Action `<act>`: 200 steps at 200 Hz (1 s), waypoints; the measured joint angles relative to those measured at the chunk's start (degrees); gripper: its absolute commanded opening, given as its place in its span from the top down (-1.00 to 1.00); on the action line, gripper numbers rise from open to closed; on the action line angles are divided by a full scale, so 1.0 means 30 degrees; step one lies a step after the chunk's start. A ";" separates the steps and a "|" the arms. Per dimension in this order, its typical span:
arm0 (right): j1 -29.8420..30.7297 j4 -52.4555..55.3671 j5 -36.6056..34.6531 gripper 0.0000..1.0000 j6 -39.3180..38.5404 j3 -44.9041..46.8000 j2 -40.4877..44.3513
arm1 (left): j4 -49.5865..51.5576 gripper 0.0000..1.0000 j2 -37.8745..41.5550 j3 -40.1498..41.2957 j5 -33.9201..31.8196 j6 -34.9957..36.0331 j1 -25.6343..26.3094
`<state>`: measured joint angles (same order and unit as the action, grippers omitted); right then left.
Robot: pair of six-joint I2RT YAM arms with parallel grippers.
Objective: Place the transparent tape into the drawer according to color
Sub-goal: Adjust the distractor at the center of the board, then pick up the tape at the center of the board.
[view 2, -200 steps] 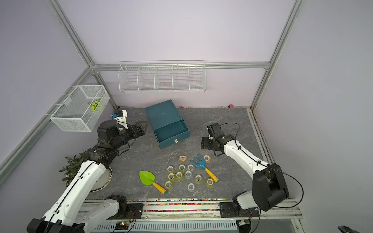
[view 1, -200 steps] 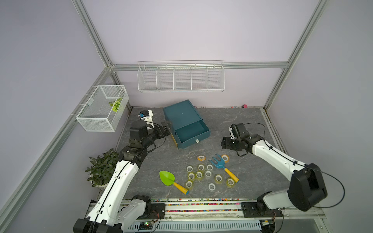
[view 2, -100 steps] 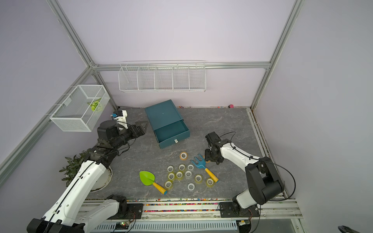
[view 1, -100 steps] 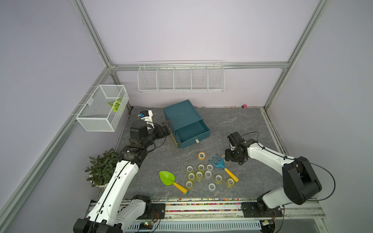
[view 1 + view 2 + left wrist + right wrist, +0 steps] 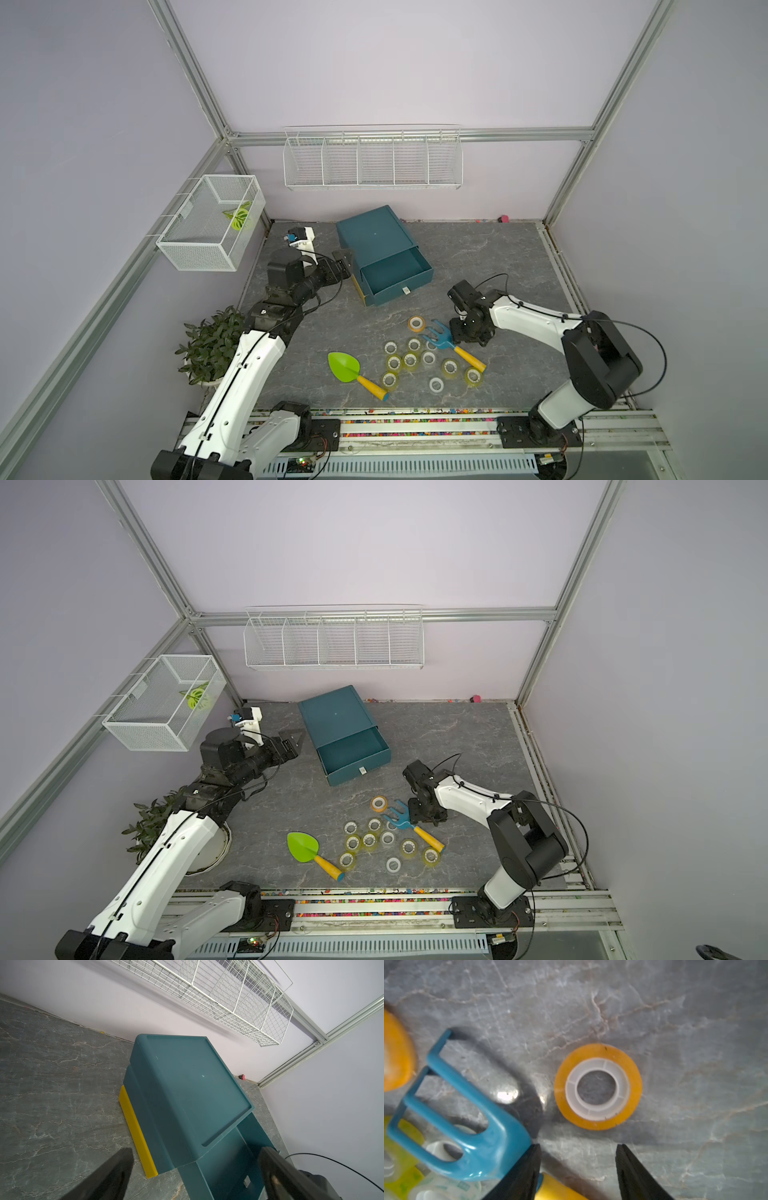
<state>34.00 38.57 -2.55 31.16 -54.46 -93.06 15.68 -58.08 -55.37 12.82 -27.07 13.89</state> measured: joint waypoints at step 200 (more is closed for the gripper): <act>-0.1792 -0.0372 0.0211 -0.30 -0.0772 -0.1384 -0.1887 | -0.0007 -1.00 -0.0138 0.0000 0.0022 -0.0007 -0.0124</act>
<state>28.62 37.45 -1.91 28.84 -58.61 -98.72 15.66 -58.50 -55.37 12.88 -27.09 13.52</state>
